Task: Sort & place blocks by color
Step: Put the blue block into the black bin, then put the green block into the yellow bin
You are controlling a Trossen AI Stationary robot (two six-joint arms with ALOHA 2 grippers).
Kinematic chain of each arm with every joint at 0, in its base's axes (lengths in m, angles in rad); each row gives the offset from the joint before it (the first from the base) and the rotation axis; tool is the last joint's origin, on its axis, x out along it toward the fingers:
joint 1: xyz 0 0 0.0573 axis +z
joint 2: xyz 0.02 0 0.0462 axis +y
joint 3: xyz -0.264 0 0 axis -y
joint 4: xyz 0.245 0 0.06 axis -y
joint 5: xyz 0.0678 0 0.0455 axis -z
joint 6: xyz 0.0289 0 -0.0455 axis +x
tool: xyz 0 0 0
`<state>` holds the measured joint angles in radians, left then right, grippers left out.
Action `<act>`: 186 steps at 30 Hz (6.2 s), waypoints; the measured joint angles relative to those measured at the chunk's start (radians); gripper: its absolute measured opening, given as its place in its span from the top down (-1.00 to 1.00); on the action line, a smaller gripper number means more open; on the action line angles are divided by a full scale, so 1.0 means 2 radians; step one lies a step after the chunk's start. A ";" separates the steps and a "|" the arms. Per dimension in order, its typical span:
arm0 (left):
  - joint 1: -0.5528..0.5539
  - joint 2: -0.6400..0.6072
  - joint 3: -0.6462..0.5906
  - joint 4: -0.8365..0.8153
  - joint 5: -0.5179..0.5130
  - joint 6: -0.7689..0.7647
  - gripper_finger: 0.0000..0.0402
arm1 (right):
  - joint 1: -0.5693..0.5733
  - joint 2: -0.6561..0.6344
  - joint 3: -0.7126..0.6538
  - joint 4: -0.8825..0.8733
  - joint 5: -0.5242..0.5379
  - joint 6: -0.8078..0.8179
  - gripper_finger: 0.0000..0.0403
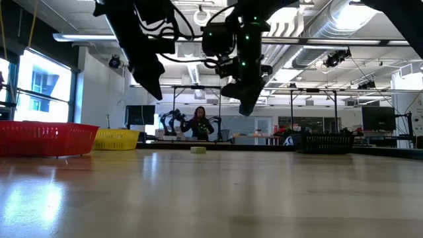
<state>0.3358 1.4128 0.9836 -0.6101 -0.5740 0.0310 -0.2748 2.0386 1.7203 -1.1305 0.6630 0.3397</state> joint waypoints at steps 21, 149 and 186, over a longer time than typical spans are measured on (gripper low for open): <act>0.056 -0.003 -0.001 0.131 0.124 0.116 -0.17 | -0.015 -0.001 0.051 0.004 -0.035 -0.074 0.49; 0.275 -0.001 0.000 0.158 0.154 0.181 -0.17 | -0.052 0.036 0.021 0.298 -0.275 -0.035 -0.24; 0.350 -0.001 0.000 0.159 0.065 0.115 -0.17 | -0.042 0.114 0.021 0.295 -0.240 -0.025 -0.24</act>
<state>1.0359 1.4109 0.9833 -0.2920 -0.4434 0.2611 -0.3592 2.2669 1.7630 -0.5402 0.1825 0.2900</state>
